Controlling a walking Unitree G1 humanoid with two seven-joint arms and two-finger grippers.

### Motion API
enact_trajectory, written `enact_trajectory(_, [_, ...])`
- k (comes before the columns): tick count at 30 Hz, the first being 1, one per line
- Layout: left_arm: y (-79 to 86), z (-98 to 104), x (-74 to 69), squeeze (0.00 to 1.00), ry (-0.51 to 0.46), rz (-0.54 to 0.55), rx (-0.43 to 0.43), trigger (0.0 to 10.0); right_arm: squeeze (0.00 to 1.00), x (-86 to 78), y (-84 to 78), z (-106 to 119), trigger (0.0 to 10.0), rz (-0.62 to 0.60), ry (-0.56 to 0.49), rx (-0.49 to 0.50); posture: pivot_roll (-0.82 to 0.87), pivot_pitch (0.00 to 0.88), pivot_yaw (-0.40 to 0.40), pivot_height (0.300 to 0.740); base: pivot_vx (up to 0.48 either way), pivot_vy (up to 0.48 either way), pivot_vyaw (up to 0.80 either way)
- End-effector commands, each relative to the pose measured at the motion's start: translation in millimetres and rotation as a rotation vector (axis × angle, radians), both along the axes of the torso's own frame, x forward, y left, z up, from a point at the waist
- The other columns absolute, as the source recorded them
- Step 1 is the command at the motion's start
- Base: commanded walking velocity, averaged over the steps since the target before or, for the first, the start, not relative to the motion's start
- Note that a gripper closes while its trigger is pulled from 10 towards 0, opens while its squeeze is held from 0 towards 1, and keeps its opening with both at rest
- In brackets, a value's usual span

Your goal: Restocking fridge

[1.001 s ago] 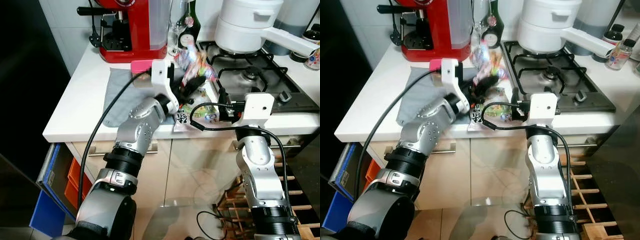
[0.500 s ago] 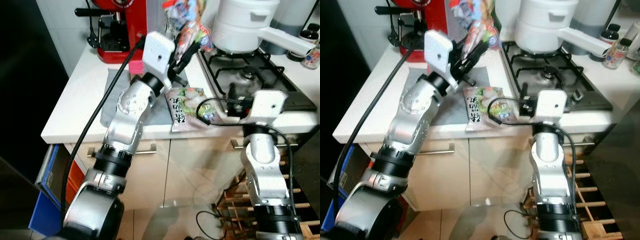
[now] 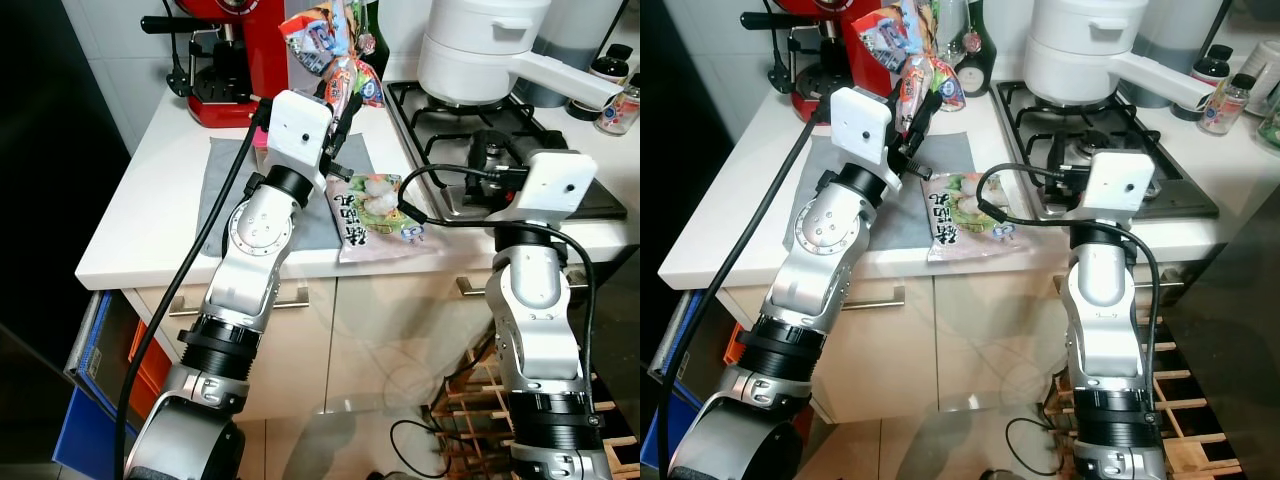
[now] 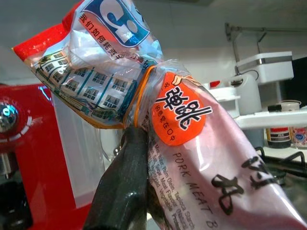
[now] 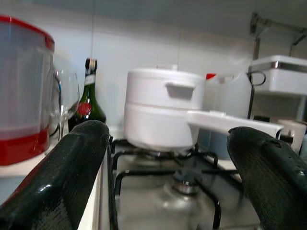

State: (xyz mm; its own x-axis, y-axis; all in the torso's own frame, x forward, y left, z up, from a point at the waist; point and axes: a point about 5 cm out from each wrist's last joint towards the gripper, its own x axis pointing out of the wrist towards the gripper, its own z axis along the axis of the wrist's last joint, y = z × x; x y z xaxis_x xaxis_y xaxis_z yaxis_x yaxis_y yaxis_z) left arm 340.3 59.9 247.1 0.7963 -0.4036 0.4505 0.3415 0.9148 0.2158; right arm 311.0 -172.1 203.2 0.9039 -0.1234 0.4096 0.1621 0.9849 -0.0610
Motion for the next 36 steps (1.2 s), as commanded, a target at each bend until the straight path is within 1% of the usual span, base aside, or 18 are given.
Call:
enact_trajectory(1, [0.8, 4.3, -1.3, 0.0, -0.023, 0.02, -0.003, 10.0, 0.0, 1.8, 2.6, -5.8, 10.0, 0.017, 0.029, -0.009, -0.12, 0.0, 0.005, 0.74, -0.379, 0.0, 0.0])
enact_trajectory(8, [1.2, 3.3, -1.6, 0.0, -0.013, 0.03, -0.021, 10.0, 0.0, 3.0, 1.2, -19.1, 10.0, 0.015, 0.076, -0.003, -0.12, 0.0, 0.006, 0.74, -0.418, 0.0, 0.0])
enact_trajectory(22, [0.3, 1.0, -1.5, 0.0, 0.002, 0.034, -0.022, 10.0, 0.0, 3.4, 3.0, -27.6, 10.0, 0.027, 0.106, -0.01, -0.12, 0.0, 0.009, 0.74, -0.432, 0.0, 0.0])
enact_trajectory(27, [-0.7, -3.9, -0.4, 0.0, 0.028, 0.039, -0.019, 10.0, 0.0, 2.6, 3.6, -31.0, 10.0, 0.029, 0.118, -0.008, -0.12, 0.0, 0.013, 0.74, -0.386, 0.0, 0.0])
enact_trajectory(29, [-0.4, -4.9, -0.5, 0.0, 0.033, 0.041, -0.028, 10.0, 0.0, 2.5, 4.0, -31.8, 10.0, 0.03, 0.121, -0.008, -0.12, 0.0, 0.013, 0.74, 0.0, 0.0, 0.0])
enact_trajectory(36, [2.8, -12.9, 1.9, 0.0, 0.063, 0.064, -0.017, 10.0, 0.0, 2.2, 4.0, -33.9, 10.0, 0.033, 0.13, -0.009, -0.12, 0.0, 0.011, 0.74, 0.0, 0.0, 0.0])
